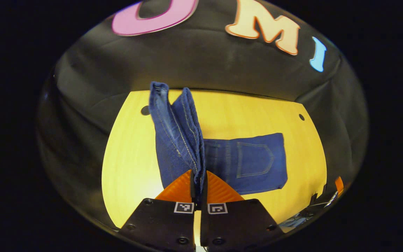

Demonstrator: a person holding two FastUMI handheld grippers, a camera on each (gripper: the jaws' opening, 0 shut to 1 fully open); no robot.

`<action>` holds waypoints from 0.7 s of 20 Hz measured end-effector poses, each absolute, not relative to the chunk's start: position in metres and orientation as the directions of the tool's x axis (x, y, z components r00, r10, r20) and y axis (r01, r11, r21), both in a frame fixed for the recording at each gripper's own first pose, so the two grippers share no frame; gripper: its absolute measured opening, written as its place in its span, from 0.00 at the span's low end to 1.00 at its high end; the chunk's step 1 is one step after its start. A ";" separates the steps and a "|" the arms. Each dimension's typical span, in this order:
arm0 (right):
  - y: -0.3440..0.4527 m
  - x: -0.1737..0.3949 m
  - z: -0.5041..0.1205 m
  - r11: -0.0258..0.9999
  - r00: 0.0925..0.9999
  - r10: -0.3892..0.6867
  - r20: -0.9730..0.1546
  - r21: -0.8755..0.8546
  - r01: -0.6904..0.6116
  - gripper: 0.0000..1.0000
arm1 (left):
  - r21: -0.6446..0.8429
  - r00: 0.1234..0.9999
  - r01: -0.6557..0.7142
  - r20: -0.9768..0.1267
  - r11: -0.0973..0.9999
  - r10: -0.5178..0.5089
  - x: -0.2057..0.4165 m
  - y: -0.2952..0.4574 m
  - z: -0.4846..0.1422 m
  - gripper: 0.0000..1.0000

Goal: Grasp the waist and the cuffs of the jeans and fold them to make the two legs overlap; first hold the waist and fold one-third of the jeans toward the cuffs, then hold the cuffs and fold the remaining one-third in the same direction to finish folding.

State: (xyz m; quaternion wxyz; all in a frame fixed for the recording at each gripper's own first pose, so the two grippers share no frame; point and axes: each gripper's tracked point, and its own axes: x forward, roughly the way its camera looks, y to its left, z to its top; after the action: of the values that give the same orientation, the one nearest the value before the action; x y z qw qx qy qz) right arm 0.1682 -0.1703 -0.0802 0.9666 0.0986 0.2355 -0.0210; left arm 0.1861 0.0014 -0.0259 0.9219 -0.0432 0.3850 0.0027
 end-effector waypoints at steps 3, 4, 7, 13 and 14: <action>-0.189 0.177 -0.080 0.978 0.889 0.031 -0.458 0.196 0.066 0.98 | -0.067 0.709 0.018 -0.703 0.998 -0.060 0.192 -0.060 -0.022 0.00; -0.194 0.177 -0.081 0.977 0.886 0.038 -0.462 0.204 0.064 0.92 | -0.055 0.709 0.032 -0.703 0.998 -0.062 0.196 -0.078 -0.025 0.00; -0.209 0.180 -0.084 0.975 0.882 0.046 -0.470 0.211 0.062 0.98 | -0.052 0.701 0.073 -0.708 0.996 -0.088 0.199 -0.134 -0.036 0.00; -0.215 0.183 -0.089 0.973 0.873 0.081 -0.482 0.227 0.035 0.98 | 0.008 0.669 0.087 -0.741 0.996 -0.052 0.205 -0.191 -0.106 0.00; -0.213 0.183 -0.087 0.972 0.874 0.091 -0.477 0.234 0.026 0.98 | 0.010 0.652 0.087 -0.757 0.996 -0.050 0.203 -0.194 -0.121 0.00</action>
State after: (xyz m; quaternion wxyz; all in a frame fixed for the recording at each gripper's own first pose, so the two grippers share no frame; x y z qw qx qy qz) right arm 0.1828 -0.2133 -0.0867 0.9609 0.1173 0.2504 0.0170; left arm 0.2030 -0.1943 -0.1209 0.9086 0.0227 0.4154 -0.0377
